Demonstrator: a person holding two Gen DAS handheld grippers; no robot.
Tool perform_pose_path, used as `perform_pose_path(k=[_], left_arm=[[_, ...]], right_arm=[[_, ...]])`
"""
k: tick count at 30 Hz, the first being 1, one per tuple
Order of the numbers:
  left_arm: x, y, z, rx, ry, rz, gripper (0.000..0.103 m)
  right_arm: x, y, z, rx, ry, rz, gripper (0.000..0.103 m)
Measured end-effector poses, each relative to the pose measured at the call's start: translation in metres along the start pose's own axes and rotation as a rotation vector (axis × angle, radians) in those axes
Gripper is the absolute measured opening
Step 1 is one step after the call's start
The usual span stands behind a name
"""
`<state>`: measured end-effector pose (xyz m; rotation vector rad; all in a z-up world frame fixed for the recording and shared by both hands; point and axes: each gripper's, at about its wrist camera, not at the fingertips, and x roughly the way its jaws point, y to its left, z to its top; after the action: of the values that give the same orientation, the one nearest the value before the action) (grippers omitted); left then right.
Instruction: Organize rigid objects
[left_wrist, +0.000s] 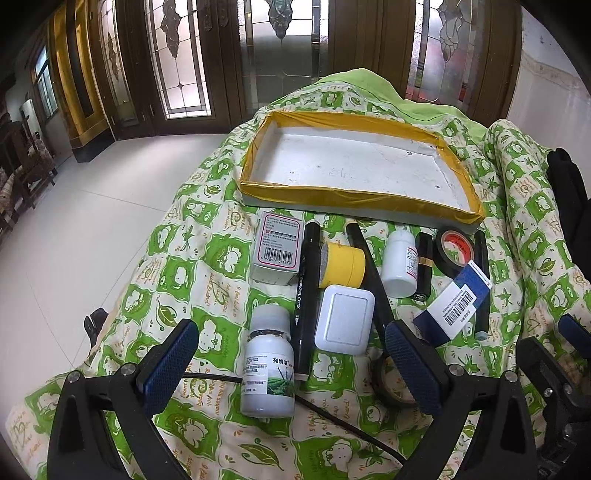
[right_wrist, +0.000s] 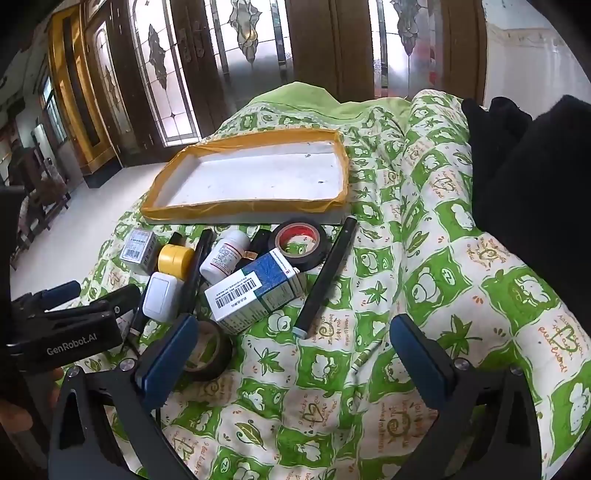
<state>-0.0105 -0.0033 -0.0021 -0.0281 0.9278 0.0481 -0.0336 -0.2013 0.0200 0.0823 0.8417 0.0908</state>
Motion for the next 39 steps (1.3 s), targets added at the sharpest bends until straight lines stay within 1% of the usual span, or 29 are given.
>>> perform_pose_path(k=[8, 10, 11, 15, 18, 19, 21, 24, 27, 29, 31, 34, 36, 38, 39], left_arm=[[0.0, 0.0, 0.0, 0.0, -0.001, -0.001, 0.102], [0.0, 0.0, 0.0, 0.0, 0.0, -0.001, 0.102], [0.0, -0.001, 0.0, 0.0, 0.0, -0.001, 0.102], [0.0, 0.0, 0.0, -0.001, 0.0, -0.001, 0.102], [0.0, 0.0, 0.0, 0.0, -0.001, -0.002, 0.102], [0.0, 0.0, 0.0, 0.0, 0.0, -0.002, 0.102], [0.0, -0.001, -0.001, 0.0, 0.002, -0.003, 0.102], [0.002, -0.001, 0.0, 0.001, 0.014, -0.011, 0.102], [0.006, 0.0, 0.001, -0.003, 0.033, -0.012, 0.102], [0.008, 0.0, 0.001, 0.002, 0.039, -0.008, 0.102], [0.009, -0.002, 0.001, 0.013, 0.041, -0.004, 0.102], [0.011, -0.008, 0.0, 0.046, 0.046, -0.014, 0.097], [0.013, -0.01, 0.0, 0.06, 0.054, -0.013, 0.093], [0.02, -0.012, 0.001, 0.073, 0.086, -0.011, 0.082], [0.022, -0.013, 0.001, 0.077, 0.098, -0.012, 0.079]], right_arm=[[-0.013, 0.009, 0.005, -0.049, -0.034, -0.004, 0.103], [-0.014, 0.011, 0.004, -0.063, -0.033, -0.004, 0.103], [-0.026, 0.01, 0.004, -0.056, -0.012, 0.005, 0.103], [-0.017, 0.009, 0.006, -0.049, -0.007, -0.002, 0.103], [-0.008, 0.004, 0.014, -0.047, 0.012, -0.001, 0.103], [-0.007, 0.004, 0.01, -0.047, -0.013, 0.004, 0.103], [-0.004, 0.0, 0.016, -0.058, -0.006, -0.002, 0.103], [-0.002, -0.005, 0.019, -0.04, -0.002, 0.032, 0.103], [-0.002, -0.004, 0.022, -0.058, -0.007, 0.044, 0.102], [-0.003, -0.002, 0.024, -0.083, -0.017, 0.027, 0.102], [-0.003, -0.001, 0.025, -0.095, -0.015, 0.033, 0.101], [-0.002, -0.003, 0.027, -0.085, -0.015, 0.051, 0.101], [0.0, -0.004, 0.028, -0.085, -0.017, 0.042, 0.101], [0.002, -0.006, 0.027, -0.08, -0.006, 0.039, 0.101], [0.003, -0.006, 0.027, -0.086, 0.007, 0.031, 0.101]])
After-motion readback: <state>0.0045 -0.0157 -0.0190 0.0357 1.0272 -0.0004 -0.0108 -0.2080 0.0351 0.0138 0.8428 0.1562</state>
